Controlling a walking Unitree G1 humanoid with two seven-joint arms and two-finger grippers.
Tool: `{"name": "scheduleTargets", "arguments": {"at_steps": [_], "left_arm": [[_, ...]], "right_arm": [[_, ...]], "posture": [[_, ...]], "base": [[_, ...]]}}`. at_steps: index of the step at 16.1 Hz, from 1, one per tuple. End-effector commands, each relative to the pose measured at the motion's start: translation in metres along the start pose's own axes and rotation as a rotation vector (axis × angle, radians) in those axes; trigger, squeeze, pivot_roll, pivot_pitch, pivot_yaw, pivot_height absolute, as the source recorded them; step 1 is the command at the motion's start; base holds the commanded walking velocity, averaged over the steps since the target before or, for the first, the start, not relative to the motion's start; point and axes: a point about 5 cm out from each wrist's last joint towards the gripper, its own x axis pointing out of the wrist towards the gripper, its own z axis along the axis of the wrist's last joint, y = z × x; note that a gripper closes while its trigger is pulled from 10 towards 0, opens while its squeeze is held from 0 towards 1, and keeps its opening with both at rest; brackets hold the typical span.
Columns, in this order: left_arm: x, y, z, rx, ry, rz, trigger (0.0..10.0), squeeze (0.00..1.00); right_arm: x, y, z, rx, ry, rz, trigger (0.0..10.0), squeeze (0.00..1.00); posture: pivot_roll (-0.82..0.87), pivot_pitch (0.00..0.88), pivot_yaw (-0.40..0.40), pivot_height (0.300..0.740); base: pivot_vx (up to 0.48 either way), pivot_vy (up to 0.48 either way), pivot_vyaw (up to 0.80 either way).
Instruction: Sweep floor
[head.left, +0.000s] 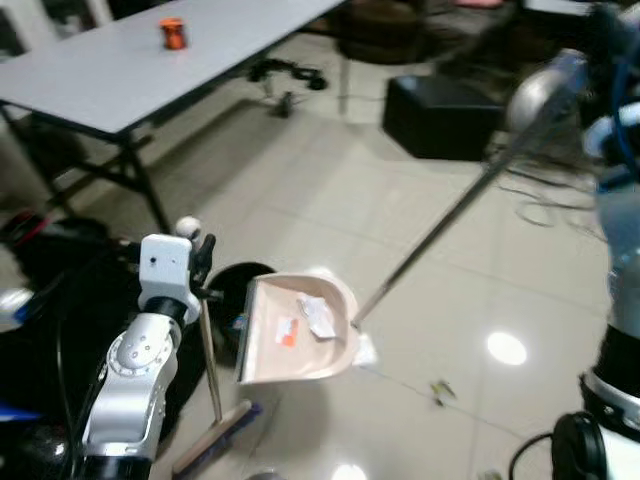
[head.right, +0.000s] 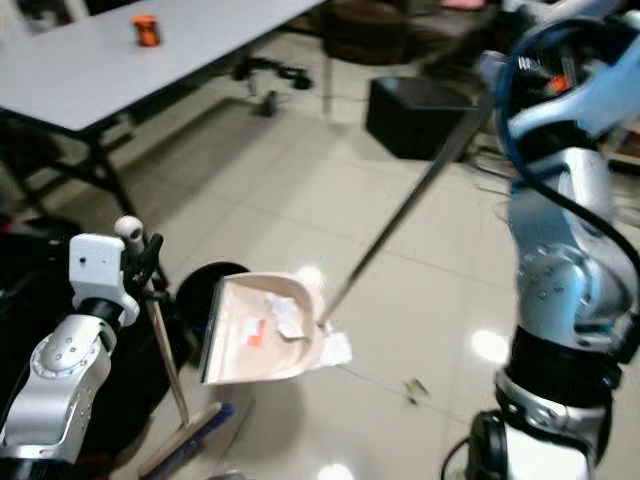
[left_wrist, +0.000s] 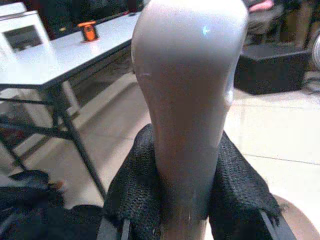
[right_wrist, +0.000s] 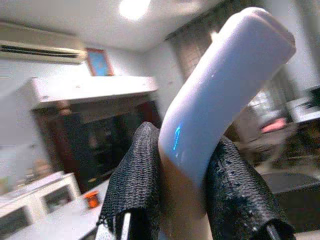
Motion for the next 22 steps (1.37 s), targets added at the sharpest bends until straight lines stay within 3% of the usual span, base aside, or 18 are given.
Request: {"name": "scheduleTargets", "arguments": {"at_steps": [1, 10, 22], "left_arm": [[0.001, -0.002, 0.011, 0.011, -0.048, -0.003, 10.0, 0.0], [-0.001, 0.0, 0.01, 0.011, -0.042, 0.005, 10.0, 0.0], [0.001, -0.006, 0.012, 0.002, -0.05, -0.014, 10.0, 0.0]], "right_arm": [[0.001, -0.003, 0.007, 0.001, -0.023, -0.01, 10.0, 0.0], [0.002, -0.002, 0.005, 0.007, -0.016, 0.001, 10.0, 0.0], [0.002, -0.014, 0.011, -0.033, -0.05, -0.068, 10.0, 0.0]], "posture": [[0.03, 0.0, 0.048, 0.74], [0.04, 0.0, 0.042, 0.74], [0.03, 0.0, 0.043, 0.74]], "base": [[0.296, 0.0, 0.66], [0.3, 0.0, 0.66], [0.309, 0.0, 0.0]]}}
